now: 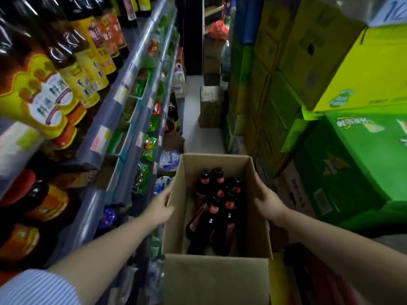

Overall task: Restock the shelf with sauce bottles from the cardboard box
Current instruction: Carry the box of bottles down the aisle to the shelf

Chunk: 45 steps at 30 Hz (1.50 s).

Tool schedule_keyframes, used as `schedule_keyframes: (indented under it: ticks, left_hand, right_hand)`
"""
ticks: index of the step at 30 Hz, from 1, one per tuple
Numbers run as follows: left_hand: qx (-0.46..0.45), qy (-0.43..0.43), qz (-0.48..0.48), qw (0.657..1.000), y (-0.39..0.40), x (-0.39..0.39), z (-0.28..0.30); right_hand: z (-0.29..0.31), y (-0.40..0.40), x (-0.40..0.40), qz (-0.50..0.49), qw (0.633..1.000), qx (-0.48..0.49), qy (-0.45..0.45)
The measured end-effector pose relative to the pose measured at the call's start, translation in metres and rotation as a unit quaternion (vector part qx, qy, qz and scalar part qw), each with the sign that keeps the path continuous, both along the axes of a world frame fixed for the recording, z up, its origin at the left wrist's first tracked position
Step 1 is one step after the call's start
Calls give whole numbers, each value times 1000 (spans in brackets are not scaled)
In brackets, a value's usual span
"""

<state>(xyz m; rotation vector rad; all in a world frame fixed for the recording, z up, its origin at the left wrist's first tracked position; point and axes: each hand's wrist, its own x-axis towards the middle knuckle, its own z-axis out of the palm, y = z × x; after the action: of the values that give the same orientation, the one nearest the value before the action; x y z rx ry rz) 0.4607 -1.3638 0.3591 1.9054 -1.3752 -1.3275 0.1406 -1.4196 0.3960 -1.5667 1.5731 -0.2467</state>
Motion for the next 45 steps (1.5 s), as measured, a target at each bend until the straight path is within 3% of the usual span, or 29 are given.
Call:
schedule_keyframes:
  ticks: [13,23,36,40,45]
  left_hand:
    - [-16,50,58,997,-225,33,3]
    - [-13,57,22,998,-396,73,-12]
    - [12,27,29,999,-567,127,-50]
    - [13,21,55,998,-618,137,-71]
    - [28,13,60,998,-671,153,-116]
  right_hand:
    - [-4,-247,45,12,998,15,-58]
    - [-38,-414,88,-21,986,31,-160]
    - [-87,-591,142,-18,998,-13,-63]
    - [-111,-653,156,18,999,-4,-43]
    - [-146,-704,173,-6,1000,5,-18]
